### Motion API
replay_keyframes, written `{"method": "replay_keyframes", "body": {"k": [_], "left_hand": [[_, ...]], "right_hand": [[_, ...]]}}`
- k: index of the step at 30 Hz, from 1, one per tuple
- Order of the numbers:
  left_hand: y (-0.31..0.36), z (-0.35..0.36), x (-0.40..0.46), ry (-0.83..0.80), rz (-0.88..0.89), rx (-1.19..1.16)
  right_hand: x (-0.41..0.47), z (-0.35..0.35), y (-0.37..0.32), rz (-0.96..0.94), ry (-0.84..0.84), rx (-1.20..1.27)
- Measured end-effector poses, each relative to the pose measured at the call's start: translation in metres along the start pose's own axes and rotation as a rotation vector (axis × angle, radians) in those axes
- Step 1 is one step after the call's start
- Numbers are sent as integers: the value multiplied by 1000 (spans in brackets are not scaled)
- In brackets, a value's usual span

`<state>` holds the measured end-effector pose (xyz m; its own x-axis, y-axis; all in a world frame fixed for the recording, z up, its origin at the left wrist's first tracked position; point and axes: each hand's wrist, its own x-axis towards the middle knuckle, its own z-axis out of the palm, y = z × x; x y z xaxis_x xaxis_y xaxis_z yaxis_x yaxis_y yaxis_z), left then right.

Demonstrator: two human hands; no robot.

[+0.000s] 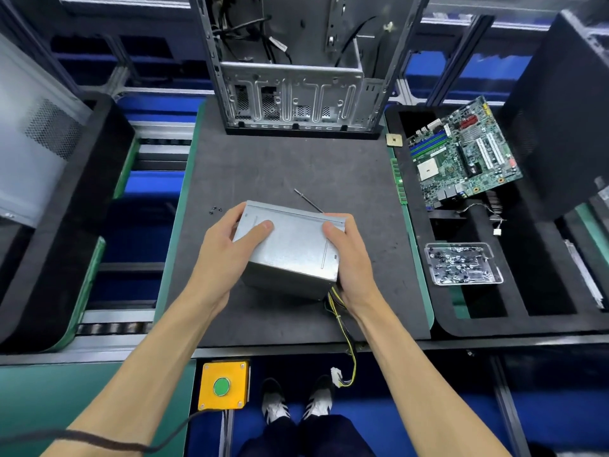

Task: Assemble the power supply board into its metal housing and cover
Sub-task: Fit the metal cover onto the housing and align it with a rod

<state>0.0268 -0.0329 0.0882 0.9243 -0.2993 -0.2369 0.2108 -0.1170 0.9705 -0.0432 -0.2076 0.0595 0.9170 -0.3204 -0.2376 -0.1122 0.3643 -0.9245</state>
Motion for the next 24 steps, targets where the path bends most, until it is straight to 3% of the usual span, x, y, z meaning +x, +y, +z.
{"method": "replay_keyframes", "body": {"k": [9, 12, 14, 17, 19, 21, 24], "left_hand": [[0, -2, 0, 60, 43, 146], [6, -6, 2, 36, 75, 390], [16, -9, 4, 1, 237, 683], [36, -3, 1, -197, 579, 1117], [46, 8, 3, -370, 616, 1333], [51, 22, 8, -453, 590, 1425], [54, 31, 13, -438, 595, 1396]], "right_hand": [[0, 1, 1, -63, 47, -79], [1, 0, 0, -61, 42, -80], [1, 0, 1, -65, 37, -79], [2, -1, 1, -77, 41, -64], [2, -1, 1, -75, 41, -57], [3, -1, 1, -69, 41, -53], [3, -5, 2, -69, 17, -76]]}}
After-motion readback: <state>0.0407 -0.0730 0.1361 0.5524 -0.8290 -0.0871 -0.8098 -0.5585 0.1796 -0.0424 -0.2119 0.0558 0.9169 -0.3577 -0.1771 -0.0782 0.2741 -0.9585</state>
